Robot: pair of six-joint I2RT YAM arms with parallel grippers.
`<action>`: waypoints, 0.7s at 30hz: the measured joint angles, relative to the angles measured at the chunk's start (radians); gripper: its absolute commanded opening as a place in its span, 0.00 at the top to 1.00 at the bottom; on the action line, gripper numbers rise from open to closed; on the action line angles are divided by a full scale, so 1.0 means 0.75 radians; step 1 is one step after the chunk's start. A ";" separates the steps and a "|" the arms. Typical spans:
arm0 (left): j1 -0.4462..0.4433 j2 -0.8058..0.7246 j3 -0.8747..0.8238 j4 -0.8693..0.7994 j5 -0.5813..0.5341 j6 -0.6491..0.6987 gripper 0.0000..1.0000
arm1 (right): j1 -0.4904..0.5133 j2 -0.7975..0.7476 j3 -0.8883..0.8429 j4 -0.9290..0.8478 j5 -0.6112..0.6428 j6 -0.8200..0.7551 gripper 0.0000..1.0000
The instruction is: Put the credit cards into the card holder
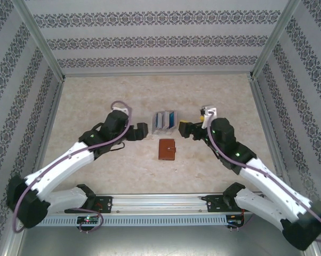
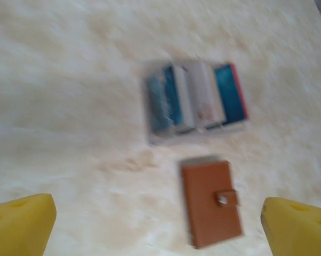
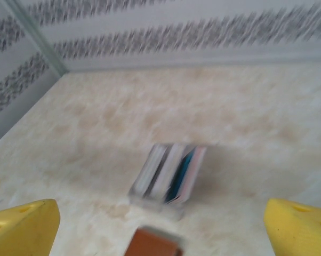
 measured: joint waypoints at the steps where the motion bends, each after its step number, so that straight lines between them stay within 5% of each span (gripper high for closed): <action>1: 0.000 -0.047 -0.019 -0.007 -0.077 0.015 0.00 | 0.000 -0.045 -0.023 0.018 0.038 -0.043 0.02; 7: 0.000 -0.363 -0.283 0.118 -0.478 0.267 0.00 | -0.056 -0.214 -0.313 0.214 0.124 -0.400 0.02; 13: 0.017 -0.455 -0.625 0.466 -0.644 0.668 0.00 | -0.281 -0.126 -0.475 0.366 0.125 -0.484 0.02; 16: 0.135 -0.403 -0.687 0.581 -0.615 0.771 0.00 | -0.396 -0.055 -0.508 0.460 0.121 -0.484 0.02; 21: 0.524 -0.225 -0.714 0.814 -0.319 0.786 0.01 | -0.521 0.181 -0.586 0.737 0.105 -0.461 0.02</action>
